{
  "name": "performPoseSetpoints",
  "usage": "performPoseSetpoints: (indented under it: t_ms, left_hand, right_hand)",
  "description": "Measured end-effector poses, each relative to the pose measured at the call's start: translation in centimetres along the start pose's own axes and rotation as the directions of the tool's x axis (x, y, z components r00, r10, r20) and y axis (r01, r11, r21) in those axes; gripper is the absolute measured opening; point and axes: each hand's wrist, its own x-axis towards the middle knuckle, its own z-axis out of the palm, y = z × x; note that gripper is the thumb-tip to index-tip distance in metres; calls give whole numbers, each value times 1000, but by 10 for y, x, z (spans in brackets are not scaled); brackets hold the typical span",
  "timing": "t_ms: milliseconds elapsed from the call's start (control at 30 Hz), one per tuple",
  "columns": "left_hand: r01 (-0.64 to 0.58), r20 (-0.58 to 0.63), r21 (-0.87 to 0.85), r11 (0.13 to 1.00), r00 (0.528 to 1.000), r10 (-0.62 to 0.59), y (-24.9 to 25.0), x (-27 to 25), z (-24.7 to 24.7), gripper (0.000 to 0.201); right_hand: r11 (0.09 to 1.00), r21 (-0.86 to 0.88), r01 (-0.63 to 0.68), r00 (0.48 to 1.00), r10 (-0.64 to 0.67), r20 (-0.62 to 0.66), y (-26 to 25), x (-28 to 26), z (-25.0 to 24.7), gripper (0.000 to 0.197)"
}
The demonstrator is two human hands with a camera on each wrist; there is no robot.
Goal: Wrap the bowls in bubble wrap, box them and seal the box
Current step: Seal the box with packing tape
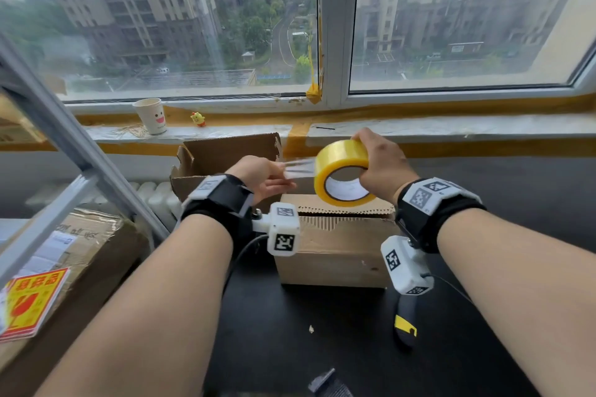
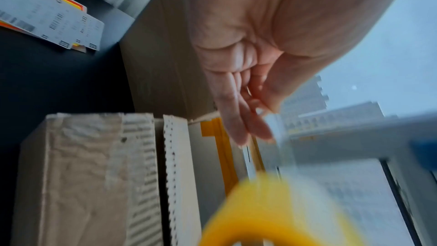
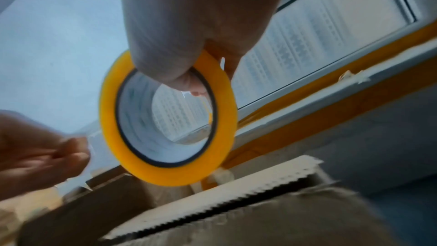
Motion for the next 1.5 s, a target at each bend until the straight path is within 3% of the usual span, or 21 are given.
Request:
performPoseSetpoints:
  t_ms: [100, 200, 367, 467, 567, 667, 767, 833, 900, 967, 1200, 1367, 1433, 1500]
  left_hand:
    - [34, -59, 71, 997, 998, -30, -4, -1, -21, 12]
    - [83, -115, 64, 995, 991, -75, -15, 2, -26, 6]
    - [157, -173, 37, 987, 974, -148, -32, 12, -17, 12]
    - [205, -236, 48, 978, 953, -188, -42, 22, -16, 29]
    - [249, -283, 37, 968, 932, -228, -53, 31, -25, 33]
    - [274, -246, -12, 962, 931, -269, -68, 37, -38, 20]
    - [273, -205, -88, 958, 936, -285, -82, 45, -45, 35]
    - [282, -215, -104, 954, 930, -299, -82, 49, -45, 31]
    - [319, -268, -40, 947, 909, -318, -81, 54, -45, 18]
    - [338, -316, 11, 941, 894, -317, -83, 59, -43, 22]
    - [326, -267, 55, 944, 916, -301, -102, 72, -45, 29]
    - [295, -195, 318, 901, 950, -243, -114, 80, -37, 12]
    - [302, -191, 394, 868, 951, -244, -118, 82, -35, 29]
    - [271, -247, 488, 830, 955, -167, -119, 82, -34, 38]
  right_hand:
    - [996, -57, -67, 998, 67, -11, 13, -1, -9, 48]
    - [992, -7, -124, 992, 124, -3, 15, 1, -9, 38]
    - [984, -180, -1, 995, 20, 102, 13, -6, -3, 49]
    - [959, -275, 62, 990, -23, 143, 14, -9, 9, 47]
    - [931, -338, 137, 979, -75, 190, 10, -8, 22, 42]
    - [910, -368, 192, 966, -110, 233, 6, -6, 30, 41]
    - [891, -394, 224, 957, -125, 262, 2, -5, 34, 39]
    - [882, -408, 237, 953, -130, 274, 0, -3, 36, 37]
    - [875, -414, 252, 947, -135, 290, -2, -1, 37, 36]
    - [863, -423, 275, 939, -148, 309, -3, 1, 39, 35]
    - [851, -427, 307, 923, -157, 350, -5, 7, 44, 36]
    - [858, -421, 296, 925, -148, 349, -5, 8, 46, 35]
    - [857, -425, 292, 927, -145, 345, -6, 8, 46, 34]
    - [852, -435, 292, 927, -141, 346, -6, 9, 46, 33]
